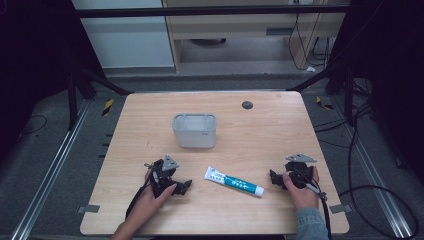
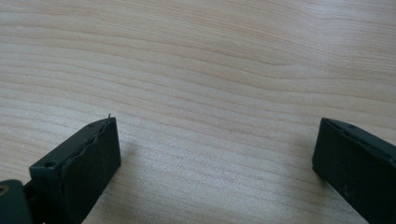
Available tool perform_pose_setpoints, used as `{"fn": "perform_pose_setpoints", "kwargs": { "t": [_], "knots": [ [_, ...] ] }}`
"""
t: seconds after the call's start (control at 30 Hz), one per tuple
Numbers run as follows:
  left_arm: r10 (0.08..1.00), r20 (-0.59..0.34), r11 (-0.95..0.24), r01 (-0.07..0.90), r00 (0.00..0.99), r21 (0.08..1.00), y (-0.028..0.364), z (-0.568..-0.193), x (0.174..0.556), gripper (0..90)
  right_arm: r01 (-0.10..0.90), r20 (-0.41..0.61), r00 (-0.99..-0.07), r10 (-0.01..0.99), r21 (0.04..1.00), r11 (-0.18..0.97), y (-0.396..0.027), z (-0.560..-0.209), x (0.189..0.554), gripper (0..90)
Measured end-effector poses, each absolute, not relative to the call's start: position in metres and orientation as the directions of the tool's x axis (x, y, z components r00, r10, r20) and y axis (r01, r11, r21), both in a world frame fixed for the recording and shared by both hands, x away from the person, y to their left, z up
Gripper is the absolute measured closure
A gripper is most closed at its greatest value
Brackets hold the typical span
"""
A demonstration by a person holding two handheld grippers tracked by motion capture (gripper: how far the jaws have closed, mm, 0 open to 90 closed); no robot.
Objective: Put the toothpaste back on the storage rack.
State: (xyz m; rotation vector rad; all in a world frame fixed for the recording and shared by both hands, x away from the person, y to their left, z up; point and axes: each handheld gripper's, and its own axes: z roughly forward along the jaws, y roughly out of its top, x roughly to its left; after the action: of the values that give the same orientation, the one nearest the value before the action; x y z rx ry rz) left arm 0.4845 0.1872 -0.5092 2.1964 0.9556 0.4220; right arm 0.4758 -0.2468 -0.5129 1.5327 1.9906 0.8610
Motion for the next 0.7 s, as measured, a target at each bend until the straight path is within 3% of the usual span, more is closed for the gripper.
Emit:
{"fn": "perform_pose_setpoints", "kwargs": {
  "t": [0.4, 0.7],
  "knots": [
    [0.740, 0.018, -0.483, 0.512, 0.672, 0.710, 0.182, -0.509, 0.493, 0.0, 0.635, 0.019, -0.364, 0.931, 0.736, 0.233, -0.237, -0.495, 0.472, 10.9],
    [0.738, 0.019, -0.487, 0.512, 0.675, 0.708, 0.182, -0.509, 0.491, 0.0, 0.582, -0.016, -0.515, 0.857, 0.728, 0.363, -0.200, -0.472, 0.456, 13.1]
  ]
}}
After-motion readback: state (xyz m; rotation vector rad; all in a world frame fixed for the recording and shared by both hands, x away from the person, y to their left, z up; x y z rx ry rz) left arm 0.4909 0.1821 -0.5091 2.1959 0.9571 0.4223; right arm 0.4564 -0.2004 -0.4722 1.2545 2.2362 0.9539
